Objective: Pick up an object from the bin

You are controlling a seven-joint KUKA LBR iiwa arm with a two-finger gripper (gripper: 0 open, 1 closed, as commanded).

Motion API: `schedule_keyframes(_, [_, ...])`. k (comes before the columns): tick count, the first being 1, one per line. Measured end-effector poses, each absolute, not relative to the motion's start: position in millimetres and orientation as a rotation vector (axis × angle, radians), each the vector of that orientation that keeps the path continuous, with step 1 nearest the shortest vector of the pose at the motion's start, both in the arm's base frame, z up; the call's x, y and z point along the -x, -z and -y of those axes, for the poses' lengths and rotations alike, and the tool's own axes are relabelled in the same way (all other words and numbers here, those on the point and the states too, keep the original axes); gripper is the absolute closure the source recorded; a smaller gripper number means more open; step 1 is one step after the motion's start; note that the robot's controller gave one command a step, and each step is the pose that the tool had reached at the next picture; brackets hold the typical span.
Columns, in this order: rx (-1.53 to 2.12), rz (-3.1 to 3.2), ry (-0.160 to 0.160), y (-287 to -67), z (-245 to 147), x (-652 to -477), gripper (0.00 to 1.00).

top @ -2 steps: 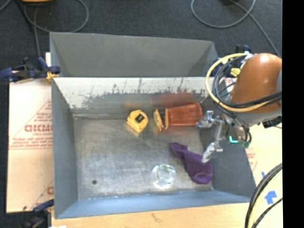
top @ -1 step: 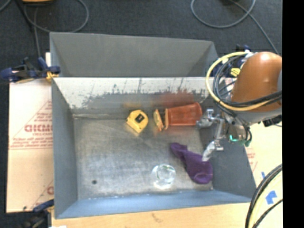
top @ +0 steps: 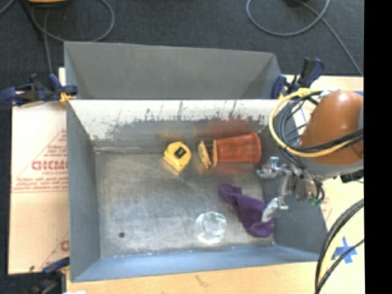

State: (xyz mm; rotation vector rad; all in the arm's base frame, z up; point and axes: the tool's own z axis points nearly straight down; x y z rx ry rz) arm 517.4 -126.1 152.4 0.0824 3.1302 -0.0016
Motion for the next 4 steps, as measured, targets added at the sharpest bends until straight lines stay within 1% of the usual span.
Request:
schedule_keyframes(1, [-0.375, -3.119, 0.000, -81.8, 111.8, -510.5, 1.00])
schedule_keyframes(2, [-0.373, -3.119, 0.001, -81.8, 111.8, -510.5, 1.00])
schedule_keyframes(3, [-0.417, -3.115, -0.001, -112.1, 126.8, -491.9, 1.00])
schedule_keyframes(4, [-0.347, -3.119, 0.002, -221.2, 110.0, -518.9, 1.00])
